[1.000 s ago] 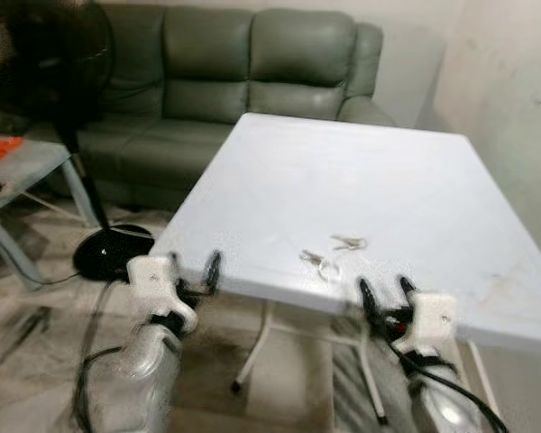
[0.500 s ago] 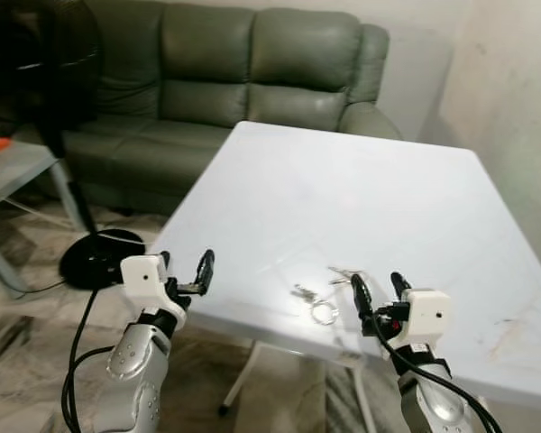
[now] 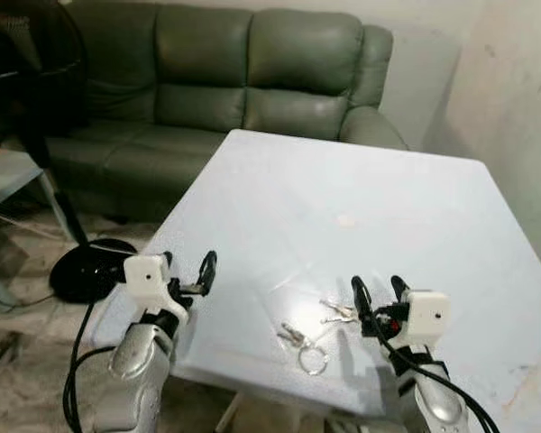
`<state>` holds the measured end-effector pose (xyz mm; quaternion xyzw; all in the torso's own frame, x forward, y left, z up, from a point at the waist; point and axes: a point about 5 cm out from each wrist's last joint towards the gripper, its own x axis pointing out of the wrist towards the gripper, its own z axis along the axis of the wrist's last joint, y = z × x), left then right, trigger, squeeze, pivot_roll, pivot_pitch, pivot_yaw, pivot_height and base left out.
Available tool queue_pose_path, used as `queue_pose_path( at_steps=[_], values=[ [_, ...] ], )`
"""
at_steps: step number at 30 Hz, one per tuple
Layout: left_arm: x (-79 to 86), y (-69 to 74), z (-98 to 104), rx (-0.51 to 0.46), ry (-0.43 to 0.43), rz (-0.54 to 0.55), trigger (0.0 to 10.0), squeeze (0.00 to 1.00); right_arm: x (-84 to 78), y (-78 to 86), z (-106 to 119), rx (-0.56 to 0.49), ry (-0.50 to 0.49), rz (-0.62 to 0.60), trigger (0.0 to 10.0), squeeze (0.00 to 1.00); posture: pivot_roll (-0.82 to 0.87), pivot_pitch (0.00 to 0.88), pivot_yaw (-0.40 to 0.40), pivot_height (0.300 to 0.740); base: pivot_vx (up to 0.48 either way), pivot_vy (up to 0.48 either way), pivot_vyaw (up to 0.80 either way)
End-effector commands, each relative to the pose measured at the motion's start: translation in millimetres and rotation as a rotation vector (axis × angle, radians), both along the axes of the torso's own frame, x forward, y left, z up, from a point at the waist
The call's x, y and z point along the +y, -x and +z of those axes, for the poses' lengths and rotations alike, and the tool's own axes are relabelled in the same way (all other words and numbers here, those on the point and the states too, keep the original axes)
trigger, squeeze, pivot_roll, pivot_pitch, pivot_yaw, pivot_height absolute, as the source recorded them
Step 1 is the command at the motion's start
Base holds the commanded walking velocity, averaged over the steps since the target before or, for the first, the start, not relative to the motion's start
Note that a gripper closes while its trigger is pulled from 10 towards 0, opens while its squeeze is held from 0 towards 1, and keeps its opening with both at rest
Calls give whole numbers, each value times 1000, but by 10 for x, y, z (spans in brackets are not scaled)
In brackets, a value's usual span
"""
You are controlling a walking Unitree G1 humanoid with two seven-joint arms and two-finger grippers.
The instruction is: Hang keys on a hook
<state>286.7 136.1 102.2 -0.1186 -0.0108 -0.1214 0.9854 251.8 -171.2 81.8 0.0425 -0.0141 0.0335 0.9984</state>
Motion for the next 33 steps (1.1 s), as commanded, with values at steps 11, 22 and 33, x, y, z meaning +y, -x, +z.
queue_pose_path(
  at_steps=[11, 22, 33],
  values=[
    [-205, 99, 19, -24, -78, -163, 10000, 0, -83, -66, 89, -12, 27, 53, 10000, 0, 22, 8, -32, 740, 0, 0, 0],
    [-286, 141, 13, -22, -99, -214, 10000, 0, 63, -102, 297, -29, 63, 290, 10000, 0, 22, 8, -32, 740, 0, 0, 0],
    [-301, 144, 17, -22, -104, -219, 10000, 0, 182, -125, 343, 39, 195, 439, 10000, 0, 24, 0, -38, 740, 0, 0, 0]
  ],
)
